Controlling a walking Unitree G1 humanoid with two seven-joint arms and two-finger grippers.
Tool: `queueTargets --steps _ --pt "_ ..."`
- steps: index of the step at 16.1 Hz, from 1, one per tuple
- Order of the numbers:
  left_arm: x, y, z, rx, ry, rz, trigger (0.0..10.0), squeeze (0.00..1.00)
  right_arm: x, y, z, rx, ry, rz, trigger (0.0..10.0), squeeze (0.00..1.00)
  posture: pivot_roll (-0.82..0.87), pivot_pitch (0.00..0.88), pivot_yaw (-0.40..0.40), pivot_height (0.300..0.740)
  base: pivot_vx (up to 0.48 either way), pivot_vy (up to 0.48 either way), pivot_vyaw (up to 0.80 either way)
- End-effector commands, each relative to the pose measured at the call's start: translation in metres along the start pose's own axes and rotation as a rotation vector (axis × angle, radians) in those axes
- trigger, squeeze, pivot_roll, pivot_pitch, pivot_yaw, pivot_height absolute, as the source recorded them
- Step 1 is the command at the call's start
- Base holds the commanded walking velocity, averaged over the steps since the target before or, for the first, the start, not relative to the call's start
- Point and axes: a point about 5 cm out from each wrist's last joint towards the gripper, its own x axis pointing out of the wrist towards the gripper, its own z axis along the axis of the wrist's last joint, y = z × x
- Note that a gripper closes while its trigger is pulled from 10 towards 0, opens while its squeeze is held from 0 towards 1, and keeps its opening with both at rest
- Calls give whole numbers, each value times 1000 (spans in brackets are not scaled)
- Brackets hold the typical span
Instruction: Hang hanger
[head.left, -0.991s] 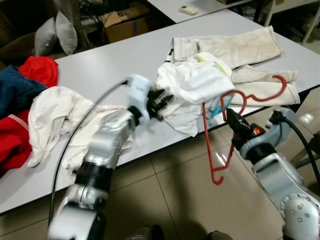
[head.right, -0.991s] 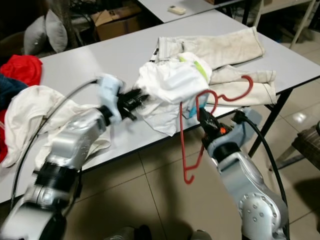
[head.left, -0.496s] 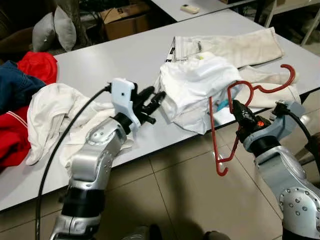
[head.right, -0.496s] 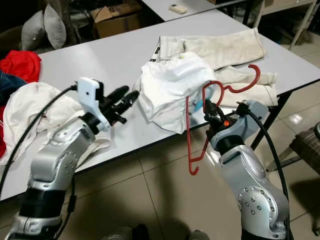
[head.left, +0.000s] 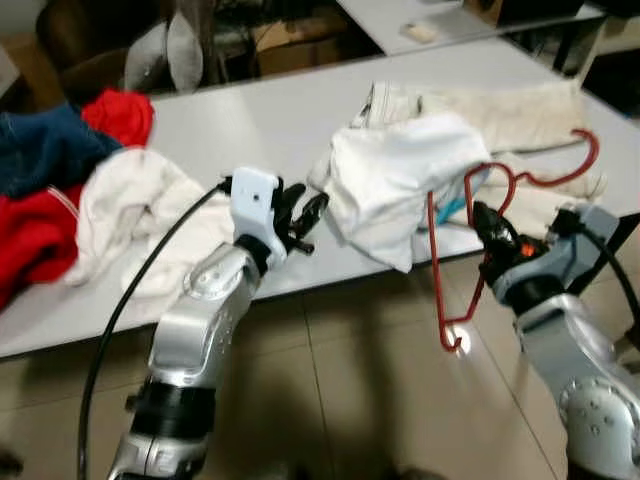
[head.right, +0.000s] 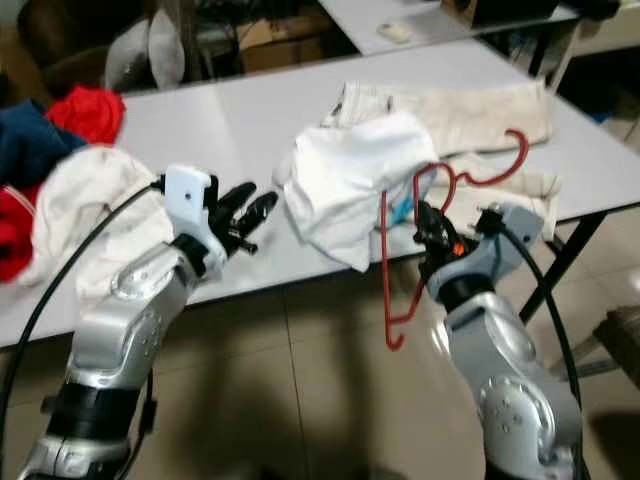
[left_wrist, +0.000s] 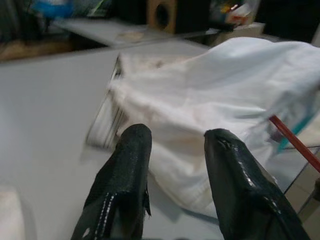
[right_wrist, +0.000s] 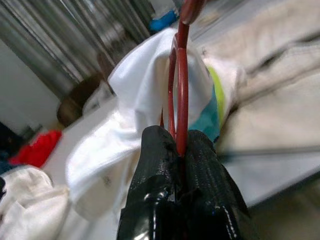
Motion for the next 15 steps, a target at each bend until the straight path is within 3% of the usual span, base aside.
queueTargets --steps 1,8,15 --pt "-1 7 -7 -3 46 47 10000 0 -2 4 4 -4 -24 17 10000 0 -138 38 130 740 0 480 0" --pt "-2 1 -10 24 7 23 10000 0 -6 2 4 -31 -5 31 10000 0 -139 36 116 740 0 69 0" --pt "-3 -2 -18 27 16 18 10000 0 -1 1 6 -88 10 29 10000 0 -141 42 112 740 364 0 80"
